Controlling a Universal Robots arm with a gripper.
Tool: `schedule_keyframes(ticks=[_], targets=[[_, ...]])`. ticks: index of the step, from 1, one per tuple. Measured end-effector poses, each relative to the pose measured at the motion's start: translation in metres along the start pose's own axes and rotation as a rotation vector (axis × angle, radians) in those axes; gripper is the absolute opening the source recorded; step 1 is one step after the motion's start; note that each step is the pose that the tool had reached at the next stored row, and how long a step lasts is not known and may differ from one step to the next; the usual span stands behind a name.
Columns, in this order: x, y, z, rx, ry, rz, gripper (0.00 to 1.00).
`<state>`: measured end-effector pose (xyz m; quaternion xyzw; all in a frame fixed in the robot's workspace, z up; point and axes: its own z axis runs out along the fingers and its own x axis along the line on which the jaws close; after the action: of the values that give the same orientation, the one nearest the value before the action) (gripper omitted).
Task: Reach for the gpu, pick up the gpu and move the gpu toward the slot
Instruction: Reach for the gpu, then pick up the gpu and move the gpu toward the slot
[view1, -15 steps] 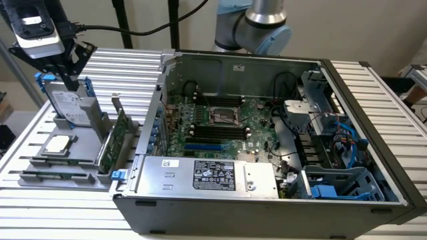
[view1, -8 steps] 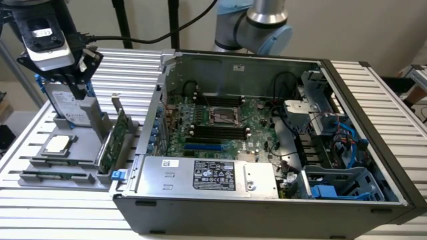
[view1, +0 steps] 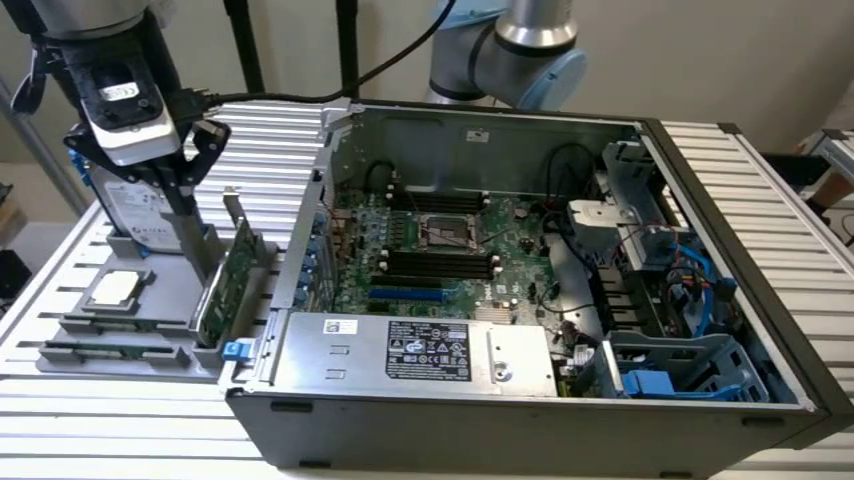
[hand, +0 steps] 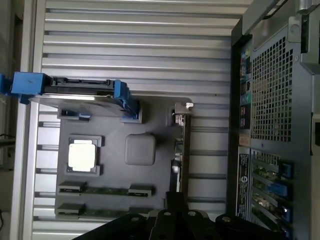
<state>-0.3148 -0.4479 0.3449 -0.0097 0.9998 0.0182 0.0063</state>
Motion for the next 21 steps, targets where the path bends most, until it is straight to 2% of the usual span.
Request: schedule_keyframes(ticks=[5,21], targets=[[-0.0065,-0.0015,0.0071,0.0021,-0.0066,0.002,0.11],[-0.0074,-0.0015,0.0077,0.0026,-0.0069,0.007,0.12]])
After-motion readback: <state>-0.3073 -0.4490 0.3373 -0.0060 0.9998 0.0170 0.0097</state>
